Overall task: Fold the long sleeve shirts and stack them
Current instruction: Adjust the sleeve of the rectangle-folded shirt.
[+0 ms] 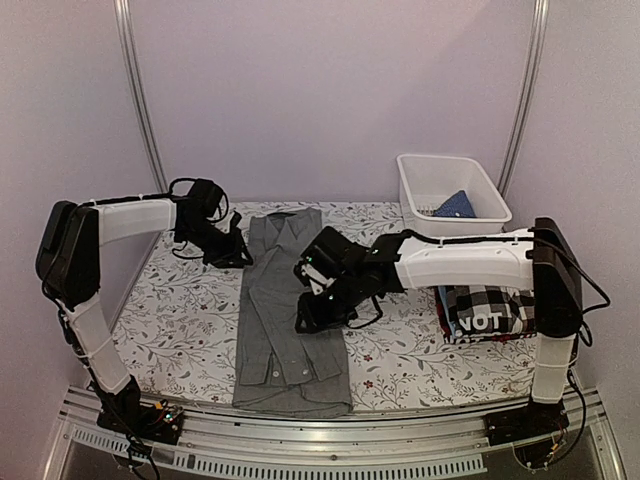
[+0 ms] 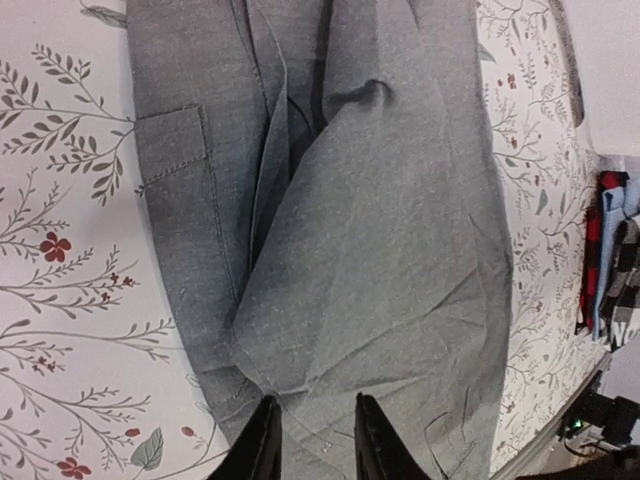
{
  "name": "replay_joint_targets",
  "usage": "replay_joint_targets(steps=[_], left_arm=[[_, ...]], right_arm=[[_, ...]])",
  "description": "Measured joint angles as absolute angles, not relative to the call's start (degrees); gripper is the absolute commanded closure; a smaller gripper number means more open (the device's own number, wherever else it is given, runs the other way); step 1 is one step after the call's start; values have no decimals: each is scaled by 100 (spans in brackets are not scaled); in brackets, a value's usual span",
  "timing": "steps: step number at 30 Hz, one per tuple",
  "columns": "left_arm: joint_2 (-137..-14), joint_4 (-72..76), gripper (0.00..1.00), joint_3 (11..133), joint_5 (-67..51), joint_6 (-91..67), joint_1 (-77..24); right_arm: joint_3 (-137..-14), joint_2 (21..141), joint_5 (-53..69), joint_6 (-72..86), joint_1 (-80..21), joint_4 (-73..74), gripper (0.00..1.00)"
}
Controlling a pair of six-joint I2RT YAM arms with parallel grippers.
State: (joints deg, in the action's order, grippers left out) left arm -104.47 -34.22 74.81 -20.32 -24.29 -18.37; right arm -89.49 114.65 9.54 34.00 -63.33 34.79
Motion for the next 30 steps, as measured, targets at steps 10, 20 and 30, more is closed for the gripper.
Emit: replay_joint_targets(steps=[10,20,30], left_arm=[[-11019,-2689,85,8193,-2521,-2724,-1885],[-12554,-2309,86,9282,-2875,-2985,-1900],[-13946,-2335,82,10816,-2965,-3057,-1767]], right_arm=[[-8523,11177,1457,3651,-4901,1214,67],[-9301,12505,2217,3701,-4543,119,66],[-9690,13133,2775,3835,-4125,-351,66]])
